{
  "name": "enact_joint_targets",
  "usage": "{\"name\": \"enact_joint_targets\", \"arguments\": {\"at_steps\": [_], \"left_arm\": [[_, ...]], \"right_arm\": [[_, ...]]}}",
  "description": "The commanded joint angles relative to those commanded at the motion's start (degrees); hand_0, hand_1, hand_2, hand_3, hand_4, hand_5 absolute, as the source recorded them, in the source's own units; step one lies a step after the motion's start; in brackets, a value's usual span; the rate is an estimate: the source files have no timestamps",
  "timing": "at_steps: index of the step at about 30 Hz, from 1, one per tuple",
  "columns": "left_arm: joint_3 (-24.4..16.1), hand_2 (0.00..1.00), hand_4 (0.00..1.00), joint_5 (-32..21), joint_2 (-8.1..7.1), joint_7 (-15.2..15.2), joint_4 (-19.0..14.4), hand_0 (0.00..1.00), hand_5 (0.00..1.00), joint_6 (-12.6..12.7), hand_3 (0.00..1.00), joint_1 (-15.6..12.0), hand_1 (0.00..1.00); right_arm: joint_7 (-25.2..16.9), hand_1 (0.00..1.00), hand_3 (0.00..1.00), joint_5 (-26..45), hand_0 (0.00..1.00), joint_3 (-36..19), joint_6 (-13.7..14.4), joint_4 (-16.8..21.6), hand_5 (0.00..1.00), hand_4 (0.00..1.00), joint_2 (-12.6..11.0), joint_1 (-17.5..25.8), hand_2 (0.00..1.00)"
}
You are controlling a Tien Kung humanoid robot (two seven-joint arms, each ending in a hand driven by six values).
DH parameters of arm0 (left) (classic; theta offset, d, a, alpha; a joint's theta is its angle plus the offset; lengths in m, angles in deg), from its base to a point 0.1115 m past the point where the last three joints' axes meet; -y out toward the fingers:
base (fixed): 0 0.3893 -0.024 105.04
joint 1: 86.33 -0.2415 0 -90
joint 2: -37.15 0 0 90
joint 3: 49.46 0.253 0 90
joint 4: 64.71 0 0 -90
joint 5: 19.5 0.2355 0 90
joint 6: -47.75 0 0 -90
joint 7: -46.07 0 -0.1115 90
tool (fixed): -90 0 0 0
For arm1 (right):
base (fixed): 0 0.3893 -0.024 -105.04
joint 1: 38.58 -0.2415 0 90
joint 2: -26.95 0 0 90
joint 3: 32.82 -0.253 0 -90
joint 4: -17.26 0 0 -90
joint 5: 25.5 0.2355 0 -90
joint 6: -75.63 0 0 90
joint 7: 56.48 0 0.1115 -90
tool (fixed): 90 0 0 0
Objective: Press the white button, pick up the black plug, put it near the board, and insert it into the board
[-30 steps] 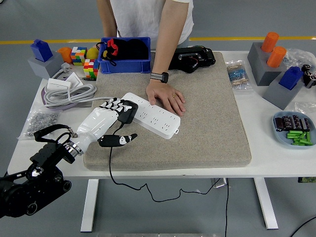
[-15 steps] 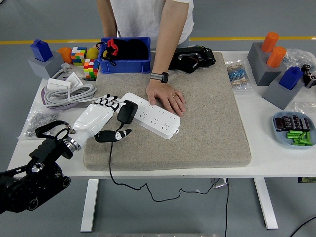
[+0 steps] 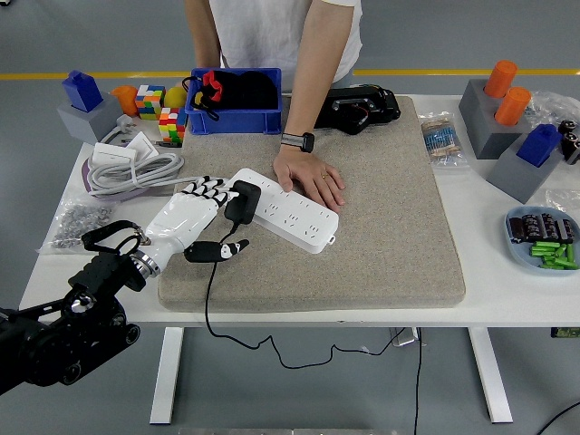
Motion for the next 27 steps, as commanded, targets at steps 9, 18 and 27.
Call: {"name": "enact_joint_targets", "arguments": {"at_steps": [9, 18, 27], "left_arm": [[0.51, 0.902, 0.821, 0.26, 0.64, -0.73, 0.7, 0.986, 0.643, -0.45, 0.881, 2.09, 0.997], [1.62, 0.891, 0.828, -0.9, 1.51, -1.8, 2.4, 0.983, 0.654, -1.72, 0.872, 3.69, 0.988], [3.41, 0.89, 0.828, -2.12, 2.22, -1.84, 3.6, 0.978, 0.658, -2.37, 0.866, 4.62, 0.984]], "right_arm": [[-0.01, 0.495, 0.523, 0.12, 0.583, 0.0, 0.01, -0.04, 0.326, 0.639, 0.03, -0.11, 0.51], [-0.05, 0.494, 0.523, 0.17, 0.583, 0.13, 0.0, 0.09, 0.327, 0.64, 0.1, -0.31, 0.509], [-0.04, 0.492, 0.522, 0.23, 0.583, 0.39, 0.01, 0.06, 0.327, 0.64, 0.0, -0.26, 0.508]]}}
